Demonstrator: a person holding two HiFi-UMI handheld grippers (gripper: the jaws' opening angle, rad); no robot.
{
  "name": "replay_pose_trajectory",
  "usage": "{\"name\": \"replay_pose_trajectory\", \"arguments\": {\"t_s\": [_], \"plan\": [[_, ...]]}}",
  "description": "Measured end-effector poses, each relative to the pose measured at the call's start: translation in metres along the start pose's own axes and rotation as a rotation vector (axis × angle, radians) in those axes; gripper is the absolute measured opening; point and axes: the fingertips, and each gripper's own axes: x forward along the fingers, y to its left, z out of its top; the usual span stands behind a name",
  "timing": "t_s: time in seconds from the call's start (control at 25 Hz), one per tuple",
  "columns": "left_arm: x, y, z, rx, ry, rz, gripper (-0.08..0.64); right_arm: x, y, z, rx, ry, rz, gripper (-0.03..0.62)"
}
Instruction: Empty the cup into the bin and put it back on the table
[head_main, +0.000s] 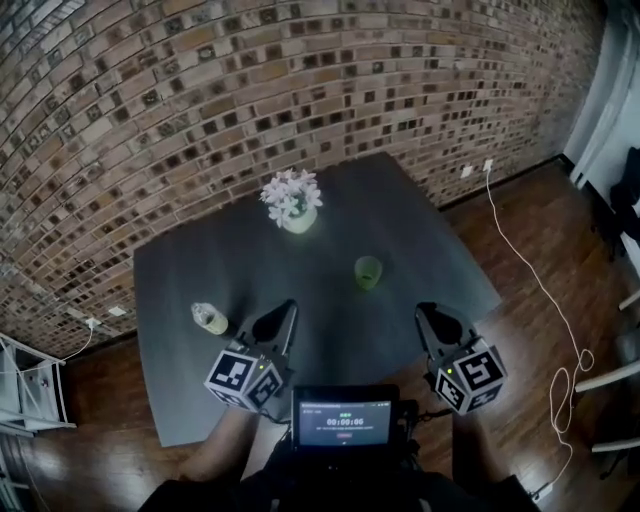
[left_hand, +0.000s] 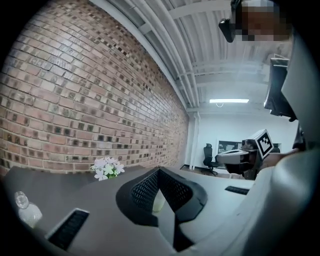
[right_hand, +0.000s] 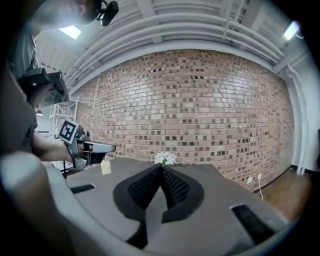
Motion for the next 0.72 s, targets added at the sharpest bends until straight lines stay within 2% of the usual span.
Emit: {"name": "replay_pose_trajectory", "arguments": {"t_s": [0.16,0.44,0.72], "plan": [[0.027,-0.002,0.0,0.003,0.01,0.024,0.0,0.019,-0.025,0.002,-0.013,0.016,0.041,0.002],[0.065,0.019,-0.01,0.017,0.029,0.076,0.0,0.057,-0.052,0.001,-0.035,0.069,0.075,0.002],[0.096,0.031,-0.02,-0.023,0.077,0.065,0.0,0.094,-0.064,-0.003,-0.08,0.168,0.131,0.002]]}}
